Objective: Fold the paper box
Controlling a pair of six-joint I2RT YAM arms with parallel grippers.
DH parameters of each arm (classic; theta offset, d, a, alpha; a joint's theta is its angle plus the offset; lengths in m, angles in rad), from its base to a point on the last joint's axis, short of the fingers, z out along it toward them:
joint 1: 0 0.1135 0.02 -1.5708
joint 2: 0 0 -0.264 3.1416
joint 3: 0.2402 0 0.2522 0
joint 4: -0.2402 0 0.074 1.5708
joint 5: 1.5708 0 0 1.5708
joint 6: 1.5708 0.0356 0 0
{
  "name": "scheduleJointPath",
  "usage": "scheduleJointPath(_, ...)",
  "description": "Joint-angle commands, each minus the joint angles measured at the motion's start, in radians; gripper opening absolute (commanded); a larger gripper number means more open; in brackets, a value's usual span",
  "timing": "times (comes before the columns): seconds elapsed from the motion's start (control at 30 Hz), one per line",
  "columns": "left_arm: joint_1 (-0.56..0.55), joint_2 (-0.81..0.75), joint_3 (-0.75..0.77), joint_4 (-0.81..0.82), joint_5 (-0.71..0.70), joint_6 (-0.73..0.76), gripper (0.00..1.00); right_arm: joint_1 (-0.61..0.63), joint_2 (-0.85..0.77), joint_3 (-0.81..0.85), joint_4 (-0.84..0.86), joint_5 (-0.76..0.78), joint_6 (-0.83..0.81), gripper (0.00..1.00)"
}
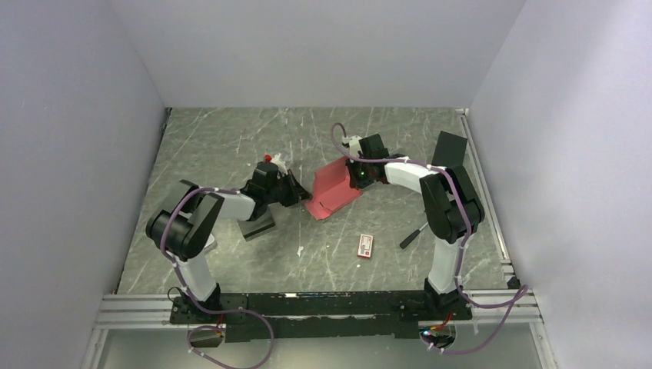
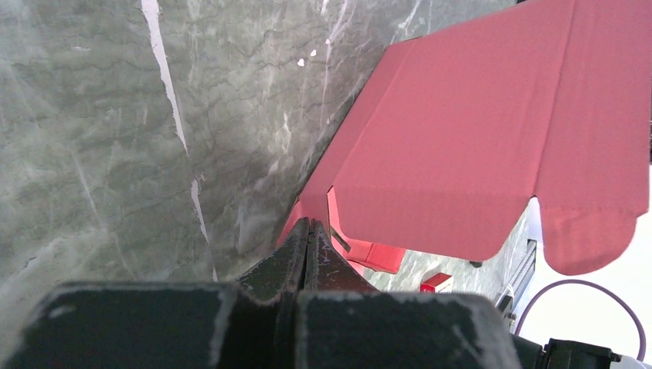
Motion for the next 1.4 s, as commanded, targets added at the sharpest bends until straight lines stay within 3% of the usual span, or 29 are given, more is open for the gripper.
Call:
scheduleJointPath(0.0,-0.012,0.014,0.025,0.038,0.034,-0.017,0.0,0.008,0.025,0.019,0.002,-0.005,0.022,0.0)
scheduleJointPath(0.7,-0.037,0.079,0.048,0.105,0.036,-0.086,0.0,0.012,0.032,0.019,0.002,-0.01,0.022,0.0)
scheduleJointPath(1.37,-0.083,0.17,-0.016,0.334,-0.235,-0.365,0.0,0.023,0.04,0.017,0.004,-0.013,0.02,0.0)
